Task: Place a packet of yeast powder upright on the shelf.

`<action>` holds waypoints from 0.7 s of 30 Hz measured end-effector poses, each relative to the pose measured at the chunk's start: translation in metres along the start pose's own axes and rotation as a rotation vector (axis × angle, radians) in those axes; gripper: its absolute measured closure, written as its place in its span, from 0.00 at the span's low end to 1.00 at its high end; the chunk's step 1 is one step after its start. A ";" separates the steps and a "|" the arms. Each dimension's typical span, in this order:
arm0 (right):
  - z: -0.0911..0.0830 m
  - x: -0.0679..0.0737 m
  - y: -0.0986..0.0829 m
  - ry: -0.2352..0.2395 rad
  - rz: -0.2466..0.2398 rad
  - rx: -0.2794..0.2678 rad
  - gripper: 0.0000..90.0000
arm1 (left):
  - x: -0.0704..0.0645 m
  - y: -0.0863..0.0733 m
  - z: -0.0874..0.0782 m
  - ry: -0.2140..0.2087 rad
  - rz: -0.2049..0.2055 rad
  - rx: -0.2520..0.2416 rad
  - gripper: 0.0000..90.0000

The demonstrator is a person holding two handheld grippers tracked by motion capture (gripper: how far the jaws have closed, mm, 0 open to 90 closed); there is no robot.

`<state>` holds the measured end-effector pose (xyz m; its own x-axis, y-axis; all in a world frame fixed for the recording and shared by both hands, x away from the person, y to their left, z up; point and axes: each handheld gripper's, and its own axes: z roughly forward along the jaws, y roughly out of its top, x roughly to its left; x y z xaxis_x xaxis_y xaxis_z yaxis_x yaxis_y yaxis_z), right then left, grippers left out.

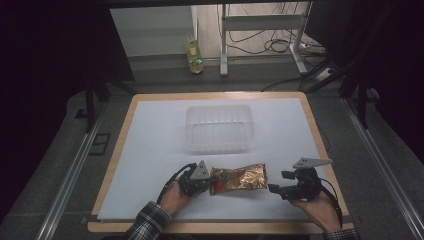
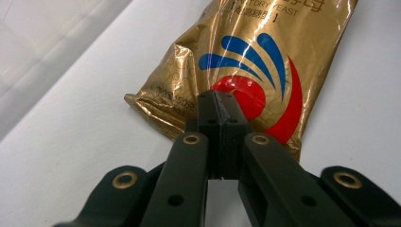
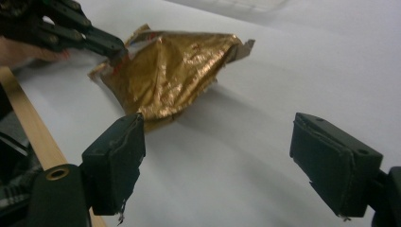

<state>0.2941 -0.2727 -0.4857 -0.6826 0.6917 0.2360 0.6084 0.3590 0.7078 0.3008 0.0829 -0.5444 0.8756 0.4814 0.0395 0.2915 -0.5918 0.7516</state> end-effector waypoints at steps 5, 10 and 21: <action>0.008 0.001 0.009 0.024 0.032 -0.003 0.22 | 0.000 0.000 0.000 -0.002 0.001 0.002 1.00; 0.023 0.003 0.018 0.063 0.076 0.009 0.22 | 0.000 0.000 0.000 -0.003 -0.003 0.000 1.00; 0.051 0.008 0.024 0.132 0.130 0.091 0.35 | 0.000 0.000 0.000 -0.005 -0.011 -0.001 1.00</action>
<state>0.3241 -0.2260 -0.5008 -0.6394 0.6499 0.4110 0.7250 0.3315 0.6037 0.3010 0.0832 -0.5445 0.8743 0.4846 0.0276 0.3010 -0.5858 0.7525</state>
